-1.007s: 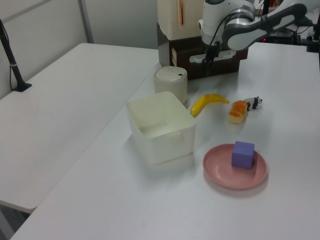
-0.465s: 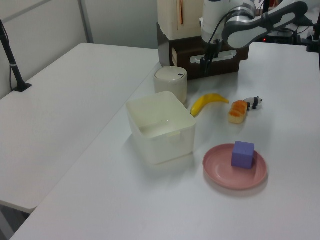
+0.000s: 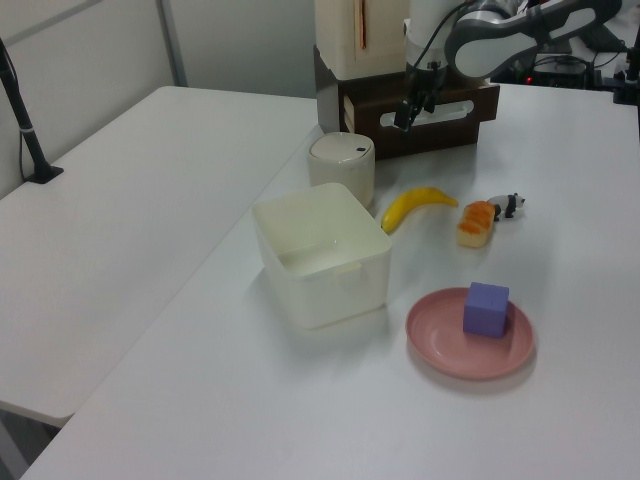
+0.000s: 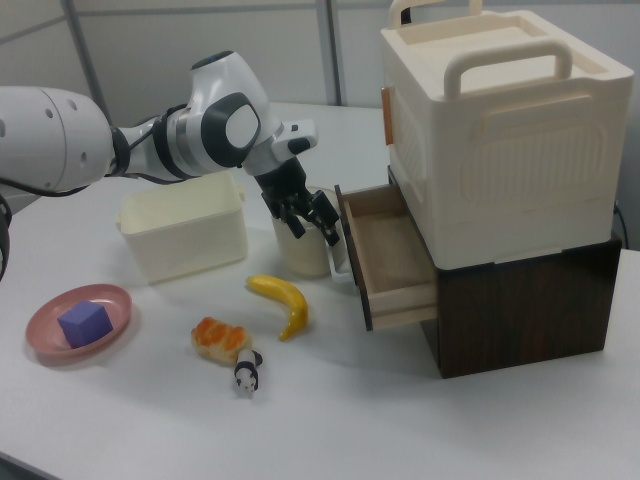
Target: Slide open the drawer
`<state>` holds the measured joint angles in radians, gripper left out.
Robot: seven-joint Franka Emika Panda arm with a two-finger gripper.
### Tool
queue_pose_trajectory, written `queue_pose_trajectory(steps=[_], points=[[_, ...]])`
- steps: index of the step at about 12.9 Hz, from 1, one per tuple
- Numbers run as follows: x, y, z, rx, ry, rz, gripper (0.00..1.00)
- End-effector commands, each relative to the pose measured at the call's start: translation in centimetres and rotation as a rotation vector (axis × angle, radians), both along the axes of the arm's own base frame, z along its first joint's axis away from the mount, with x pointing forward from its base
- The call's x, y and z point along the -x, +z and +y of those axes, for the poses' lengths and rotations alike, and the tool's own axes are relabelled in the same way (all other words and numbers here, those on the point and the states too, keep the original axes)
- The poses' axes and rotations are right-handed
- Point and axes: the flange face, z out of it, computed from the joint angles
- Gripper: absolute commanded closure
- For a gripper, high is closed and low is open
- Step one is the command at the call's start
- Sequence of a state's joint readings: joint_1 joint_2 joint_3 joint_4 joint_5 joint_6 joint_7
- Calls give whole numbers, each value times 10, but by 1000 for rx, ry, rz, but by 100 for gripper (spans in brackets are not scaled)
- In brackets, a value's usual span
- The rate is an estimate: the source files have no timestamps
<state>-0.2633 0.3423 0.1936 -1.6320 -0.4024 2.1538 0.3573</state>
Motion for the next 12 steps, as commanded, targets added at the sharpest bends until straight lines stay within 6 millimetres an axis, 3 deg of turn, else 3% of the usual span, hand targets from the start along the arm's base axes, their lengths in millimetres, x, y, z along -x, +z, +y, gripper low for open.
queue_pose_trajectory(steps=[1, 8, 12], points=[[3, 25, -9, -86, -75, -32, 0], [24, 87, -20, -322, -211, -121, 0], [52, 129, -27, -422, -318, -112, 0]])
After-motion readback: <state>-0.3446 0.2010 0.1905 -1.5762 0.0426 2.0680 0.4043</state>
